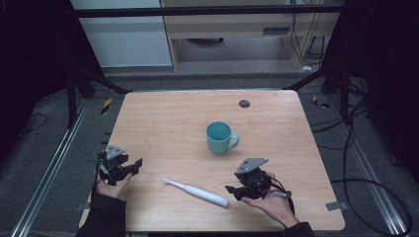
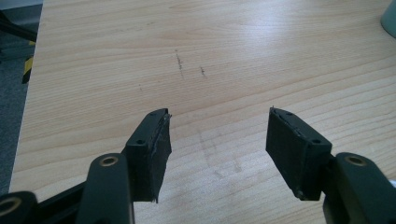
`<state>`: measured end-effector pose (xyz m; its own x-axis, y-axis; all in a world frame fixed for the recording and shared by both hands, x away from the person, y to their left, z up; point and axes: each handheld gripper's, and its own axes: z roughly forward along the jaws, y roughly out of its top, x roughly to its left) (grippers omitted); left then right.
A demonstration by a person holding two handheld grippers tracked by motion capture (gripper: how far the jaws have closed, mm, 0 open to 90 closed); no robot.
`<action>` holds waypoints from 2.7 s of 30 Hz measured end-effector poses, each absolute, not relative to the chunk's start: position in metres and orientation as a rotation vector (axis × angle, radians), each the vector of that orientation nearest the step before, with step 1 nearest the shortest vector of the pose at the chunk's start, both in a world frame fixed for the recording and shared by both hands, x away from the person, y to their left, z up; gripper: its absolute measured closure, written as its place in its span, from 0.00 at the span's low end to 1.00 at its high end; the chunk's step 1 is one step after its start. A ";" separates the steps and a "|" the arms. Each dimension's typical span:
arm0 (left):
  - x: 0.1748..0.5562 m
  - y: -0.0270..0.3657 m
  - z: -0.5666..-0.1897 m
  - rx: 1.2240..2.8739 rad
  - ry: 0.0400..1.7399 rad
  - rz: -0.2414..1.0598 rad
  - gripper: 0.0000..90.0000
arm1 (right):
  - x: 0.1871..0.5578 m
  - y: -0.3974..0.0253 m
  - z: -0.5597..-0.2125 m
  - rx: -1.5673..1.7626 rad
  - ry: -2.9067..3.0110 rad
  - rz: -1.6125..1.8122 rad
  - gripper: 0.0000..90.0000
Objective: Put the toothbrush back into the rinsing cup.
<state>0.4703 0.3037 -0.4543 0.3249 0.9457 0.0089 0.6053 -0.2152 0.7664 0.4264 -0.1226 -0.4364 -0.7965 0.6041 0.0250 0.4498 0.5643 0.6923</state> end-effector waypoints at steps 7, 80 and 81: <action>0.470 0.304 -0.454 1.923 1.364 0.648 0.44 | 0.423 -0.112 -0.446 0.850 2.644 1.030 0.49; 0.470 0.305 -0.454 1.924 1.367 0.642 0.45 | 0.422 -0.123 -0.478 0.707 2.891 0.856 0.73; 0.470 0.305 -0.454 1.924 1.367 0.642 0.45 | 0.422 -0.124 -0.478 0.705 2.890 0.851 0.73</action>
<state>0.4701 0.3047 -0.4542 0.3258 0.9454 0.0068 0.6088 -0.2153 0.7636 0.4217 -0.1245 -0.4782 -0.8951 0.4386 0.0805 0.4122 0.7451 0.5243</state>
